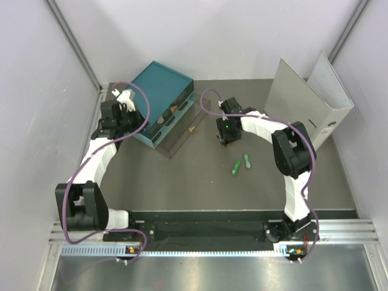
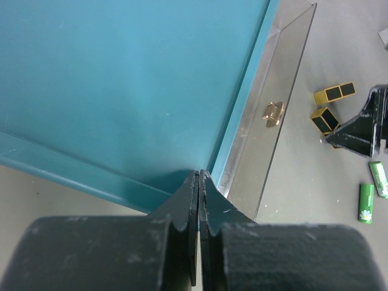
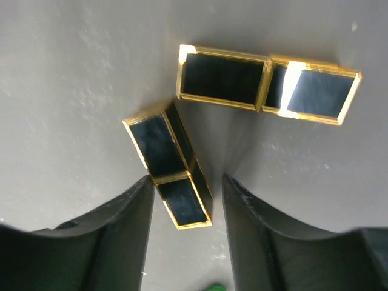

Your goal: Organize the makeup

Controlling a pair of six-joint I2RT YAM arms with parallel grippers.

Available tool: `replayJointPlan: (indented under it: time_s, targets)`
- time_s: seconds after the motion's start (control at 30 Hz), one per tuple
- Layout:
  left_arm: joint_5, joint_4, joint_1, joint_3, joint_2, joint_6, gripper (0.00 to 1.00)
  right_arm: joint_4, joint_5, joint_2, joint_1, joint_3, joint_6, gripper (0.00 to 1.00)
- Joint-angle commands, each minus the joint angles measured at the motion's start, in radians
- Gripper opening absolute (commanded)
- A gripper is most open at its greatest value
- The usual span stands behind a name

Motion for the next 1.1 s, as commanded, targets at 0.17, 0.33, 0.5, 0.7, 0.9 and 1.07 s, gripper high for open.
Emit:
replayJointPlan:
  time_s: [0.17, 0.33, 0.5, 0.7, 0.9, 1.07]
  targets:
    - [-0.006, -0.299, -0.014, -0.078, 0.060, -0.002, 0.00, 0.048, -0.094, 0.026, -0.005, 0.061, 0.009, 0.13]
    - [0.000, -0.288, -0.014, -0.074, 0.067, -0.007, 0.00, 0.063, -0.150, -0.025, 0.000, 0.059, 0.028, 0.06]
    - [0.003, -0.290, -0.014, -0.067, 0.075, -0.002, 0.00, 0.088, -0.221, -0.074, 0.010, 0.119, 0.059, 0.05]
    - [0.005, -0.287, -0.014, -0.072, 0.075, -0.002, 0.00, 0.137, -0.307, -0.052, 0.018, 0.250, 0.165, 0.05]
    - [0.011, -0.280, -0.014, -0.078, 0.076, -0.003, 0.00, 0.186, -0.330, 0.040, 0.030, 0.405, 0.281, 0.06]
    - [0.014, -0.280, -0.014, -0.081, 0.075, 0.003, 0.00, 0.190, -0.333, 0.170, 0.047, 0.545, 0.347, 0.06]
